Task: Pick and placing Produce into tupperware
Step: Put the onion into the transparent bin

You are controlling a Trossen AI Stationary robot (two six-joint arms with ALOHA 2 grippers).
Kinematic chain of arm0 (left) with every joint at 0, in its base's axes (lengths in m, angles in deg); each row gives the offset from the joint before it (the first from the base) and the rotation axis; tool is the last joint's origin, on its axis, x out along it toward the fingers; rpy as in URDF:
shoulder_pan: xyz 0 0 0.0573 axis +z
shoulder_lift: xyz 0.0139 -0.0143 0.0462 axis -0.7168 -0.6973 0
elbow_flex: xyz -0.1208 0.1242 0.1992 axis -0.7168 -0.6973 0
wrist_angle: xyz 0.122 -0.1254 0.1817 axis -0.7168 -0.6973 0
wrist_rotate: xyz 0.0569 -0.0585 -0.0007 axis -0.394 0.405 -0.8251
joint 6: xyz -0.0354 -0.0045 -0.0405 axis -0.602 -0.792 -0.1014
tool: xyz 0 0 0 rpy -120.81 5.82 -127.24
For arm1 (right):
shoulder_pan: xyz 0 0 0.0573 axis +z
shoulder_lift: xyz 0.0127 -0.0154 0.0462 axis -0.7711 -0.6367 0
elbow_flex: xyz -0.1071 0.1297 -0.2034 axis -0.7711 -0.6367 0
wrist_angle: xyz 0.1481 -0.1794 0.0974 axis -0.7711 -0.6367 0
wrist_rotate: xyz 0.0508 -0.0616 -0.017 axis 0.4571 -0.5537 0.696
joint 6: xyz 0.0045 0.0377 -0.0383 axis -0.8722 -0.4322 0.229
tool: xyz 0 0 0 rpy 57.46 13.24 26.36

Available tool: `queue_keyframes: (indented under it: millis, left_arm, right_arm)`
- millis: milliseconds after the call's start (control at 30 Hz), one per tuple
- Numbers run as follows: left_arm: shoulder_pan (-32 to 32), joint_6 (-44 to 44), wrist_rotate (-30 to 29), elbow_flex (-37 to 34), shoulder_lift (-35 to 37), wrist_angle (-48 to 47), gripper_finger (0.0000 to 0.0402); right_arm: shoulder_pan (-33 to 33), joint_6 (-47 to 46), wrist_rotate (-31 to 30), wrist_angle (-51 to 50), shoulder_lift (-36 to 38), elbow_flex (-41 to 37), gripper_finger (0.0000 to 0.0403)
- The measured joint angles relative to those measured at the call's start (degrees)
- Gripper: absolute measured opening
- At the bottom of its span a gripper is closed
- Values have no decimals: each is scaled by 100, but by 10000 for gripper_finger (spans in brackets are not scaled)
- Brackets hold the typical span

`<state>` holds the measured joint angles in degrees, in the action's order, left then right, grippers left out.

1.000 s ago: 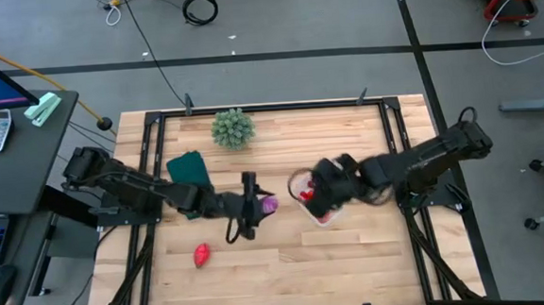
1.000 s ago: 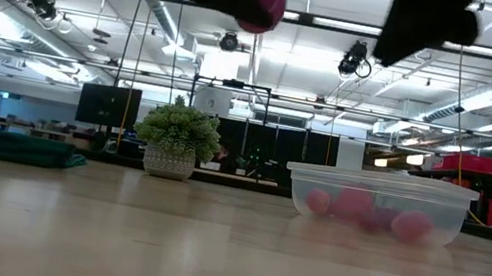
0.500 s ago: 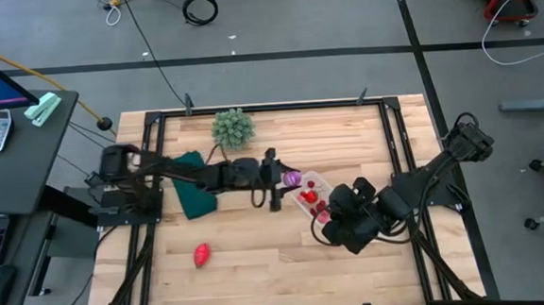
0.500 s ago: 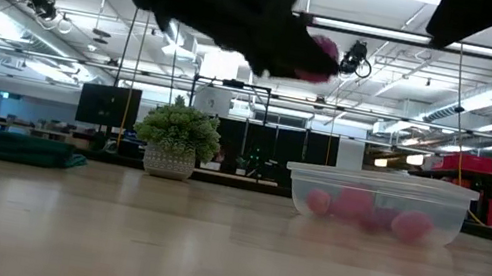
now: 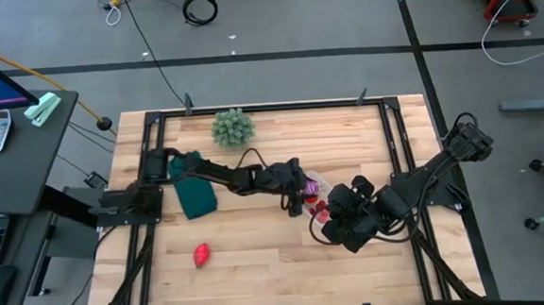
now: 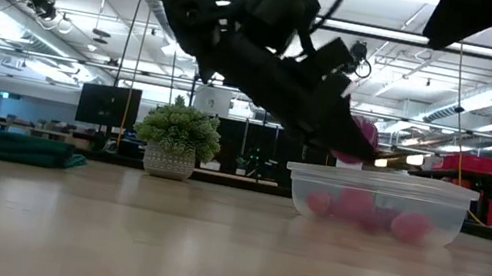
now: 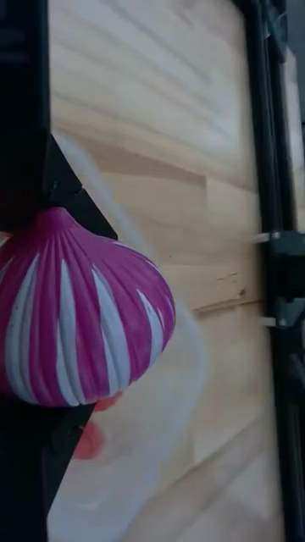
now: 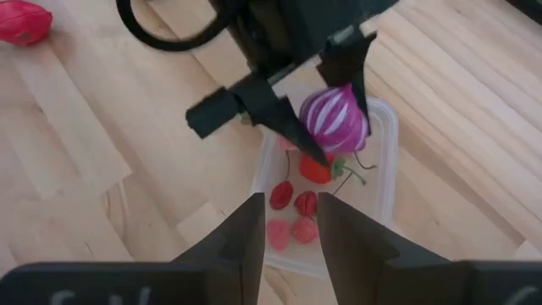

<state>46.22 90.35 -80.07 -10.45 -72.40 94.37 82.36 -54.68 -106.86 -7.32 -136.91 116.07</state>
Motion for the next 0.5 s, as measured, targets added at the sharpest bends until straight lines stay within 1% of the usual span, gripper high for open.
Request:
queue_keyframes:
  millis: [100,233,500]
  left_arm:
    - [0,10,0,94,-75,-200,212]
    - [0,14,-4,114,-130,-210,213]
    - [0,13,-15,114,-130,-295,245]
  right_arm:
    - [-1,5,-2,2,0,0,117]
    - [0,-2,-4,7,0,0,117]
    - [0,-2,-4,23,0,0,117]
